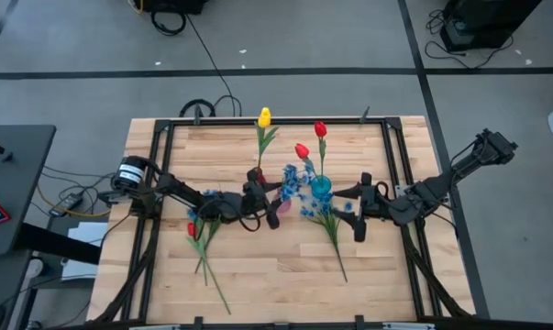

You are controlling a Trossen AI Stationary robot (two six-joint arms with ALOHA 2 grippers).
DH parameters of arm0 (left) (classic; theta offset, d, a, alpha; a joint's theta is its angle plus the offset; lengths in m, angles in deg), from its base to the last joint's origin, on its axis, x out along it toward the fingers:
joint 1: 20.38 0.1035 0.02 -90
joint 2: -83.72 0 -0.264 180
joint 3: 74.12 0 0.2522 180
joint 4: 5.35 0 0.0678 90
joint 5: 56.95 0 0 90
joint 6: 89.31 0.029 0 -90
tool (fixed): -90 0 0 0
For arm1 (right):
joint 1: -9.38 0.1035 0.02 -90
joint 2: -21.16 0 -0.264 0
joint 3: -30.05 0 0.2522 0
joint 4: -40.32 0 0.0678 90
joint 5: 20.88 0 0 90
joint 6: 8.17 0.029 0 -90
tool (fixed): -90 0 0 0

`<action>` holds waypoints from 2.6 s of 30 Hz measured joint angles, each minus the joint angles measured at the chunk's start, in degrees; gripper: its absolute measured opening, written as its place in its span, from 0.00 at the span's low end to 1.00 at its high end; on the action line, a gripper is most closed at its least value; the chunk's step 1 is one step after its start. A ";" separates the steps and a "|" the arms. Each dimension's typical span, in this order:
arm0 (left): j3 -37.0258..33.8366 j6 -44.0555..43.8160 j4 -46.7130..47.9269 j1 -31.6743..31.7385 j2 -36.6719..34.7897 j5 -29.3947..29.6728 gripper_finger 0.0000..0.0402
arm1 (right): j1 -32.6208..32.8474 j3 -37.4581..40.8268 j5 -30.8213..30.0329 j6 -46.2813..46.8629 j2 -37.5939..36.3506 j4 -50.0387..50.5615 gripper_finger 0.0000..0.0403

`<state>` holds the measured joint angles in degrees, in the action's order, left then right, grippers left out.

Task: Sort flowers into vase by color
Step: Put the blue flowers into the pink transparent vase

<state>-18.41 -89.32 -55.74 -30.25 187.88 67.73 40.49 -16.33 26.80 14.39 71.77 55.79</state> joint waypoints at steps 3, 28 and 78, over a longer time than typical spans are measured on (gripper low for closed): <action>-0.02 0.80 3.40 -0.49 -1.17 -0.01 0.50 | 0.56 0.00 -0.02 0.00 0.00 0.04 0.69; -0.04 -5.42 31.68 -11.34 -15.61 14.30 0.61 | -3.20 -0.02 16.75 27.79 12.84 16.85 0.65; -4.52 -25.67 20.26 -26.32 -11.68 14.75 0.61 | 0.33 -14.58 31.29 41.52 40.29 30.23 0.17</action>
<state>-22.93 -114.98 -35.48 -56.57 176.21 82.48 40.83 -30.91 58.09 55.91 112.05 86.02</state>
